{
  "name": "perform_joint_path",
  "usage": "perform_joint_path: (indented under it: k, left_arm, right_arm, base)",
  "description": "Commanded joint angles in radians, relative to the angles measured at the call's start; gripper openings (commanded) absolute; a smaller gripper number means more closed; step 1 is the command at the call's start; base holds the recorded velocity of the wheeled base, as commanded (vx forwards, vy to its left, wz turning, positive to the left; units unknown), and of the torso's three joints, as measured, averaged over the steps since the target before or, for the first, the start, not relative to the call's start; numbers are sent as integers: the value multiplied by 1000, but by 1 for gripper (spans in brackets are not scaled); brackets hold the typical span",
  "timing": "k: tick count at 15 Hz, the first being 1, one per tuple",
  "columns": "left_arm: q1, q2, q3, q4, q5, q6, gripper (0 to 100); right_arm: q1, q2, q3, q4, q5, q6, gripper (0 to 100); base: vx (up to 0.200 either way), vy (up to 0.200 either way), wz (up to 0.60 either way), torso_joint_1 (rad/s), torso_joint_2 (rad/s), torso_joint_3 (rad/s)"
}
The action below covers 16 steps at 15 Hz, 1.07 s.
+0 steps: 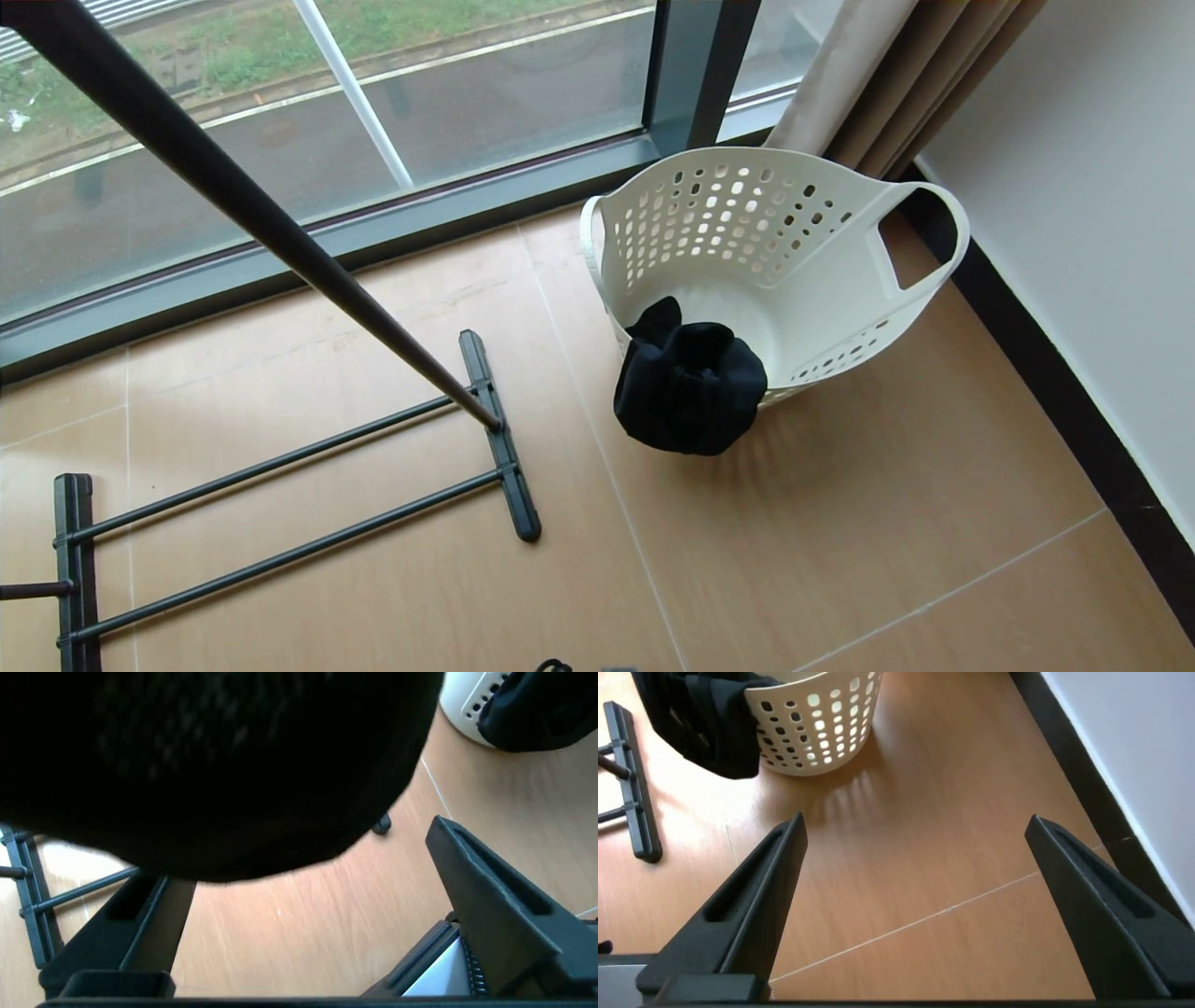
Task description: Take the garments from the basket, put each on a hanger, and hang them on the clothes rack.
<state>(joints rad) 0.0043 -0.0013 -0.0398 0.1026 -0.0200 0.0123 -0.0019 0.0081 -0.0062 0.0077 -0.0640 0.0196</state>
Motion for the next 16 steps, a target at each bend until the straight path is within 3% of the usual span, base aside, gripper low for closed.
perform_joint_path:
  k: [1,4,7,10,14,16]
  left_arm:
    - [0,1,0,0,0,1,100]
    - [0,1,0,0,2,3,100]
    - [0,1,1,0,6,5,100]
    - [0,1,1,0,6,6,100]
    - [0,1,1,0,8,1,100]
    - [0,1,0,0,8,0,100]
  right_arm:
    - [-1,0,0,0,0,-1,100]
    - [3,33,-5,14,3,-18,100]
    - [45,302,-3,15,13,-35,100]
    - [117,464,-48,-18,30,-99,100]
    - [252,817,-158,-290,30,-102,100]
    - [293,909,-230,-319,29,-102,100]
  base:
    - [0,0,0,-12,-2,-203]
    - [0,0,0,6,5,-78]
    - [0,0,0,0,0,0]
    - [0,0,0,0,0,0]
    - [0,0,0,0,0,0]
    - [0,0,0,0,0,0]
